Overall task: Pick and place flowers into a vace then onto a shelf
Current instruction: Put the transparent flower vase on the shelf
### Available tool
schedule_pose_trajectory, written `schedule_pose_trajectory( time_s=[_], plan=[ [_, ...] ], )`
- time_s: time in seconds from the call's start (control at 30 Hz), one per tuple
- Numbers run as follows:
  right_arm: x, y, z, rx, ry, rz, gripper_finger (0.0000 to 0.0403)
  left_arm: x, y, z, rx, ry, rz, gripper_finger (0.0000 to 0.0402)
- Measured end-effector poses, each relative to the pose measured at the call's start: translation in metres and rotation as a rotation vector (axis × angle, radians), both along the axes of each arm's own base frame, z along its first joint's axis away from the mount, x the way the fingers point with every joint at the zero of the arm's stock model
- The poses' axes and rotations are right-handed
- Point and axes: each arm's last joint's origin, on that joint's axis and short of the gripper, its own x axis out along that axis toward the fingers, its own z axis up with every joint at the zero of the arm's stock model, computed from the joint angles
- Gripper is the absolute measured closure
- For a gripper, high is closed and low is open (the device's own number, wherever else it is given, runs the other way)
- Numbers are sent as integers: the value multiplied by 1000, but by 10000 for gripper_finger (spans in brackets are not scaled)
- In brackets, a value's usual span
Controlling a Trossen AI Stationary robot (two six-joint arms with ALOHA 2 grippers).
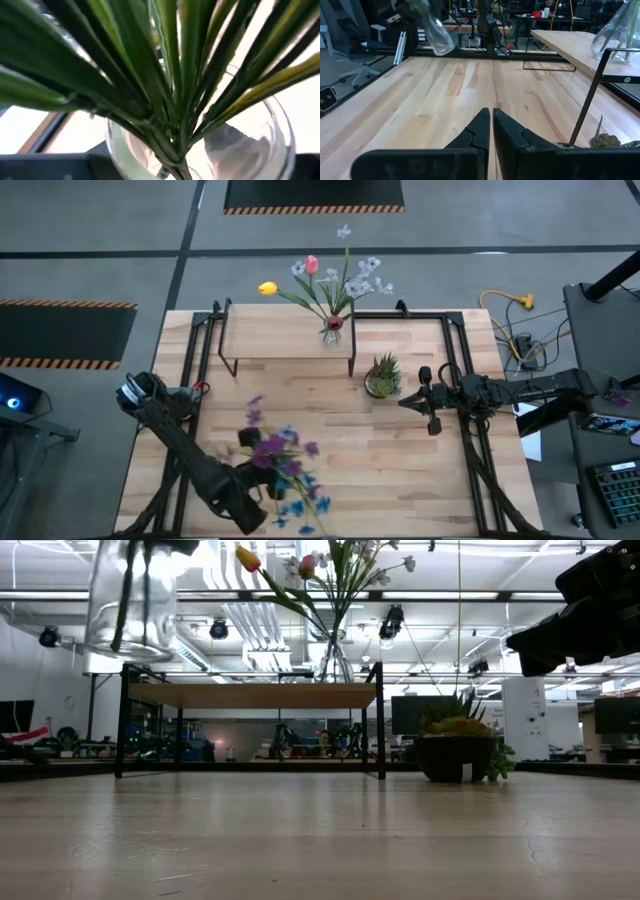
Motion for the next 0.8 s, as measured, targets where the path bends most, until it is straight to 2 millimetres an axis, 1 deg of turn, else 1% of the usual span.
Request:
schedule_pose_trajectory(
  time_s=[0.2, 0.33, 0.43, 0.63, 0.7, 0.8],
  plan=[
    [0, 0, 0, 1, 0, 0, 390, 35, 0, 11, -40, 35, -166, 243],
    [0, 0, 0, 6, 0, 0, 390, 50, 12, 24, -50, -2, -201, 243],
    [0, 0, 0, 7, 0, 0, 390, 59, 28, 35, -76, -35, -189, 243],
    [0, 0, 0, 7, 0, 0, 390, 73, 64, 53, -92, -128, -270, 243],
    [0, 0, 0, 7, 1, 0, 390, 72, 81, 60, -88, -147, -246, 243],
    [0, 0, 0, 6, 1, 0, 390, 63, 113, 67, -77, -166, -173, 243]
  ],
)
